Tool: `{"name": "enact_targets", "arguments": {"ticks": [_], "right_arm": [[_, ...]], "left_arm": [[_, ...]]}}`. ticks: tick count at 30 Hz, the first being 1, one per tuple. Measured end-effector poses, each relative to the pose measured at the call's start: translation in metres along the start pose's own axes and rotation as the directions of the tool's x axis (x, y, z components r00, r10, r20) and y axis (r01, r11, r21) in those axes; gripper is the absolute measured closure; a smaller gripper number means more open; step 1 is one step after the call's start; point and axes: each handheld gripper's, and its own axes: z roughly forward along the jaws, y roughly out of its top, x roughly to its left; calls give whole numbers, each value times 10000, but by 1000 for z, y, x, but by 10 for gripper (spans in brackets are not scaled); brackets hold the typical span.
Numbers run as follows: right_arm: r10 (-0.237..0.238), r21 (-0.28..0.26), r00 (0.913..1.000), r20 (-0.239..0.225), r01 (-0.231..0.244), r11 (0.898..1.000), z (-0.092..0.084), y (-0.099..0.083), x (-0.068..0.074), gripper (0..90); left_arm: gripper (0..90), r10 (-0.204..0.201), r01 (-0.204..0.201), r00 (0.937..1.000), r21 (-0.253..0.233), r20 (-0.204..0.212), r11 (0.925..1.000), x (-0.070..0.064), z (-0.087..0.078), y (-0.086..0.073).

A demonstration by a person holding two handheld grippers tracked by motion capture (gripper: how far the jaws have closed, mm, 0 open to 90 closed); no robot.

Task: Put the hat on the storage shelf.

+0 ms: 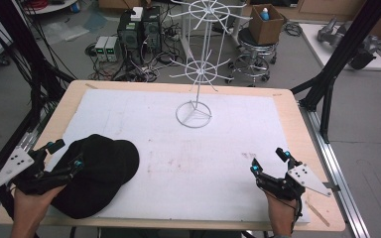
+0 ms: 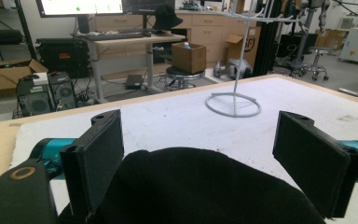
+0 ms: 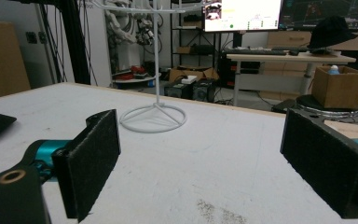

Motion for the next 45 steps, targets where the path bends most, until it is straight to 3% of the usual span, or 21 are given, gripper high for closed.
{"name": "enact_targets", "arguments": {"ticks": [16, 27, 35, 45], "right_arm": [[-4, 30, 10000, -17, 4, 10000, 2, 0, 1, 111], [-67, 20, 10000, -50, 67, 10000, 4, 0, 1, 111], [-47, 41, 10000, -62, 47, 10000, 4, 0, 1, 111], [-67, 24, 10000, -62, 67, 10000, 4, 0, 1, 111]], "left_arm": [[172, 175, -182, 9997, 479, 151, 9987, 4, -2, -6], [181, 95, -126, 9993, 882, 355, 9960, 6, 2, -19], [211, 99, -266, 9927, 1381, 1202, 9901, 7, 3, -23], [208, 106, -347, 9921, 1927, 1248, 9806, 9, 2, -24]]}}
